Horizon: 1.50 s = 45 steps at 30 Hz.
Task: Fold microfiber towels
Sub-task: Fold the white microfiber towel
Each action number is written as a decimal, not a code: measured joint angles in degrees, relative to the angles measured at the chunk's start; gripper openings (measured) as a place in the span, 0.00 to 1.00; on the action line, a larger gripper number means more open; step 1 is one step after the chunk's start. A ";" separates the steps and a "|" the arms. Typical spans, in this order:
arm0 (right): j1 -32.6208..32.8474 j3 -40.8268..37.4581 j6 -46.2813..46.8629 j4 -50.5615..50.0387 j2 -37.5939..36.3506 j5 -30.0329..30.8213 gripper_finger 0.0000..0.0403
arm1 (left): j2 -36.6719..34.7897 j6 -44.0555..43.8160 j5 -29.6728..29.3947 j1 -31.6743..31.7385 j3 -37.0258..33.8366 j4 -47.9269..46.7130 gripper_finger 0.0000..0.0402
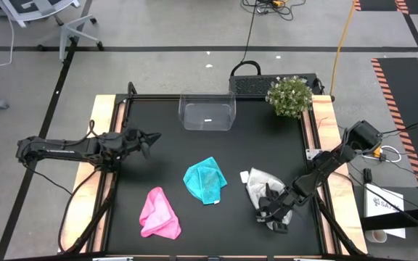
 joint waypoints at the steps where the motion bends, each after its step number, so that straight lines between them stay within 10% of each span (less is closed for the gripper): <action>1: -0.09 -0.13 0.84 -0.19 -0.89 0.50 0.01 | 0.55 -0.16 0.47 -0.08 0.00 1.82 0.09; 8: -0.51 -0.06 3.37 -3.56 -5.25 1.49 0.00 | 16.31 2.58 6.22 -2.56 1.87 15.74 0.09; 18: -6.08 1.86 3.35 -4.13 -6.29 1.26 0.00 | 45.67 17.52 12.75 -4.29 23.21 11.13 0.09; 45: -30.92 13.85 -29.06 12.06 -37.21 13.13 0.00 | 47.44 22.04 13.21 1.34 31.65 7.92 0.09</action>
